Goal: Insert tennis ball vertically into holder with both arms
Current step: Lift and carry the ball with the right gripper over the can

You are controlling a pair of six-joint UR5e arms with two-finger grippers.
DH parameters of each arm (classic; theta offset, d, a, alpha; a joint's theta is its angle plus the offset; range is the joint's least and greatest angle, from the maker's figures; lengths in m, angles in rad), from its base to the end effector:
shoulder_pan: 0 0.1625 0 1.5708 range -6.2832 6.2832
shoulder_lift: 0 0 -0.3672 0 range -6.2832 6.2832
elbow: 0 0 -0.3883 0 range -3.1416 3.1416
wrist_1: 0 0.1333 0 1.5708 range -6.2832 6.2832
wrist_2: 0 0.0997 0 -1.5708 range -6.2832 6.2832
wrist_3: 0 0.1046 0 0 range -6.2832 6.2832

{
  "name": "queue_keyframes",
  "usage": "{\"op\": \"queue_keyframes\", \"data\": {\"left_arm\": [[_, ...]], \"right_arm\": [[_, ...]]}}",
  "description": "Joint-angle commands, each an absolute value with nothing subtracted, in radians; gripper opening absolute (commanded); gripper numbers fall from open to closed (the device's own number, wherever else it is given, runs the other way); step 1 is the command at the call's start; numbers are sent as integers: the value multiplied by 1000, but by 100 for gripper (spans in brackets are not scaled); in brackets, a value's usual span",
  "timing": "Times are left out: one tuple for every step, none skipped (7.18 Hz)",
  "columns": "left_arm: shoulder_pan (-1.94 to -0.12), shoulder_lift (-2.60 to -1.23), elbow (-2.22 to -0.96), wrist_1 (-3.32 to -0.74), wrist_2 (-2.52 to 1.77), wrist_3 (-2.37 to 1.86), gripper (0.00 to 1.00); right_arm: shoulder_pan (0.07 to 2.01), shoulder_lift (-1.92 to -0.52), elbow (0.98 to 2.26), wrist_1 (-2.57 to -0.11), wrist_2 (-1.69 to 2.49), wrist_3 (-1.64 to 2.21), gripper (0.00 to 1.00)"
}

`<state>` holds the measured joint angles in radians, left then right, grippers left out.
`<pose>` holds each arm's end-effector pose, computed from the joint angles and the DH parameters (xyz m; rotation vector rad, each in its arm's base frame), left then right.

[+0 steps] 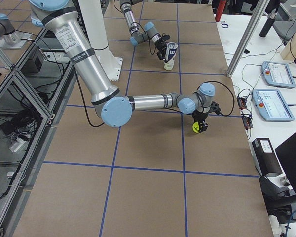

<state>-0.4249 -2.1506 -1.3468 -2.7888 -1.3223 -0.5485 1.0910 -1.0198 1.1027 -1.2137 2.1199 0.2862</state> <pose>0.5414 -0.4195 0.2344 1.1846 1.0459 0.2729 -0.2567 -0.6639 0.4815 0.1966 -0.6635 -0.3066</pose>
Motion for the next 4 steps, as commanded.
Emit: {"op": "queue_keyframes", "data": {"left_arm": [[-426, -2149, -1347, -2789, -1322, -549, 99], [-426, -2151, -1347, -2789, -1322, -549, 99], [-425, -2149, -1347, -2789, -1324, -549, 99], [-425, -2151, -1347, -2790, -1322, -549, 99]], "right_arm": [[1159, -944, 1109, -1223, 2254, 296, 0], [1166, -904, 1132, -1224, 2308, 354, 0], [1152, -866, 1184, -1230, 2324, 517, 0], [1117, -817, 1243, -1267, 2339, 661, 0]]}}
